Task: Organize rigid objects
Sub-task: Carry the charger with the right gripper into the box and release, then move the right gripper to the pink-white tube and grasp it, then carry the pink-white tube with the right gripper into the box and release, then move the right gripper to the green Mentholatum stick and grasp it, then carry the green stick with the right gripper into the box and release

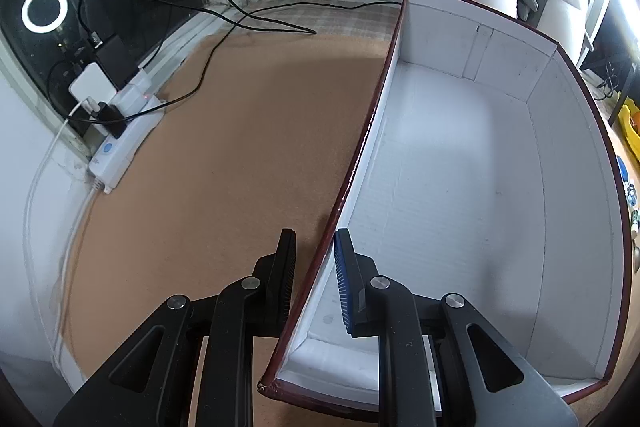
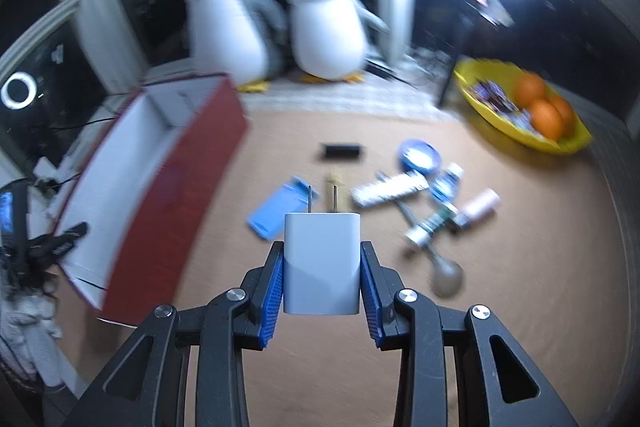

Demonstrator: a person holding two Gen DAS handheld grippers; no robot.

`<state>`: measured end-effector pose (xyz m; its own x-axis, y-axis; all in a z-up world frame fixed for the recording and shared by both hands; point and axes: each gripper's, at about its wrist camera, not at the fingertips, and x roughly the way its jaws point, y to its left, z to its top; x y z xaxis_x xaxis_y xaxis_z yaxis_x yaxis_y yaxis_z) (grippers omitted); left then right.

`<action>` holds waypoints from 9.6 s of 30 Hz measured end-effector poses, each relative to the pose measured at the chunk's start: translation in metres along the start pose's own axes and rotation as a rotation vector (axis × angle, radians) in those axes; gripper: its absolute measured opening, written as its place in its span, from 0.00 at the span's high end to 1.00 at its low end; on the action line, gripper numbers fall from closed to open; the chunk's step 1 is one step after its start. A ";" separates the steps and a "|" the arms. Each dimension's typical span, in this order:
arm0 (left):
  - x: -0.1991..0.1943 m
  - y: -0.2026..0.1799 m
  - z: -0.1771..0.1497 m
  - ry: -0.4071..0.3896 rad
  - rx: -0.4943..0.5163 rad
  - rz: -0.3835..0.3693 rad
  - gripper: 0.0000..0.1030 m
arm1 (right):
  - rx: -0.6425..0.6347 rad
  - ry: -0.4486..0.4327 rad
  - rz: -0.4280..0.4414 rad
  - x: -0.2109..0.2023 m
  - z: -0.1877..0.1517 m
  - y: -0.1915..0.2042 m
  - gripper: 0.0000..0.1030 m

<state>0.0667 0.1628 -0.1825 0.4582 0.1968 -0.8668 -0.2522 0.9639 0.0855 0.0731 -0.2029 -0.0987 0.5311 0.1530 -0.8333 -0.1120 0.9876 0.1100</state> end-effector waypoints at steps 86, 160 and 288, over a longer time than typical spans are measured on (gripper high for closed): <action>-0.009 -0.019 -0.001 0.069 0.045 0.152 0.73 | 0.420 0.189 -0.087 0.129 0.014 -0.202 0.67; -0.012 0.014 0.000 -0.022 -0.046 -0.129 0.88 | -0.283 0.087 0.247 0.039 0.007 0.191 0.60; -0.011 0.012 -0.003 -0.026 -0.043 -0.125 0.90 | -0.265 0.132 0.278 0.036 0.007 0.187 0.87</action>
<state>0.0565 0.1717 -0.1734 0.5106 0.0805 -0.8561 -0.2273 0.9728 -0.0441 0.0769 -0.0123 -0.1041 0.3396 0.3902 -0.8558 -0.4577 0.8635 0.2121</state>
